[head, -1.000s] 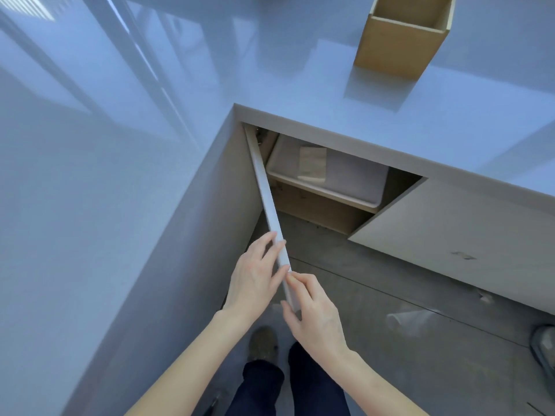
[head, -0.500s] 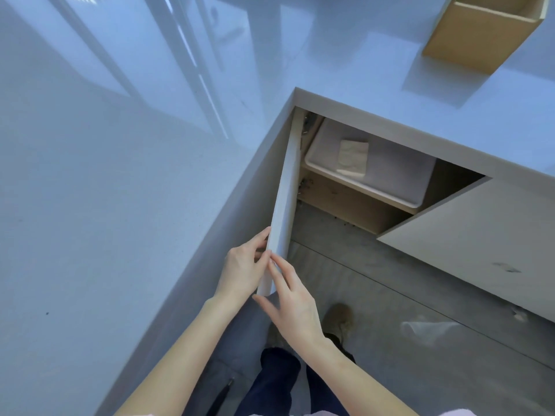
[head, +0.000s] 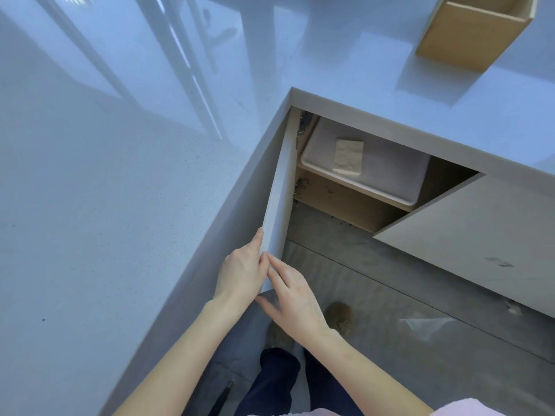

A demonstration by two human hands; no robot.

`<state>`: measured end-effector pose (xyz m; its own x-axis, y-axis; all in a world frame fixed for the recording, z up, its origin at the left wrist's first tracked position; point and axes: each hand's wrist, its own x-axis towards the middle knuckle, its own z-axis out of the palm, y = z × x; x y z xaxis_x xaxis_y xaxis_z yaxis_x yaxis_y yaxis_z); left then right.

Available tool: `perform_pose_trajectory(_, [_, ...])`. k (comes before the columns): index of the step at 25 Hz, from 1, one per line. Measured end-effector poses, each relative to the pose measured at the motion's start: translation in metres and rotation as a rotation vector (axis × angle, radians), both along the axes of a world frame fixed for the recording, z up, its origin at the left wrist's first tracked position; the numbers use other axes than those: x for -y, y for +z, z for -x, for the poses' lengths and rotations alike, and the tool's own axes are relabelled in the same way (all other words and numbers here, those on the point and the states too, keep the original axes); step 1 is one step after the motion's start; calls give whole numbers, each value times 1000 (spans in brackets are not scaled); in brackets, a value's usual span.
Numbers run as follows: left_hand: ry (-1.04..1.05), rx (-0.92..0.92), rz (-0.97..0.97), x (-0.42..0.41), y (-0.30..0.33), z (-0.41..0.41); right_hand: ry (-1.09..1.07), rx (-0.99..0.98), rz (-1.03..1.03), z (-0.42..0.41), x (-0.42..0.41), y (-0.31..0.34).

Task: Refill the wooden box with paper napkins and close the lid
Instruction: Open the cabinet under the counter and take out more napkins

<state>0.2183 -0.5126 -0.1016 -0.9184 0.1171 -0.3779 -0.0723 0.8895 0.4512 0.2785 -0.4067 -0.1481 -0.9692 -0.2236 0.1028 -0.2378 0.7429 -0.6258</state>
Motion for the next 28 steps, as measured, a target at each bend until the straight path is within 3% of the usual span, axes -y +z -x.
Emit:
perform_pose_trajectory(4, [-95, 16, 86, -14, -4, -5, 0, -25, -77, 3, -22, -3])
perform_pose_trajectory(8, [-203, -115, 266, -33, -15, 0, -62, 43, -213, 11, -55, -3])
perform_pose_trajectory(28, [-310, -174, 261, -134, -44, 62, -112, 219, -458, 74, -188, -17])
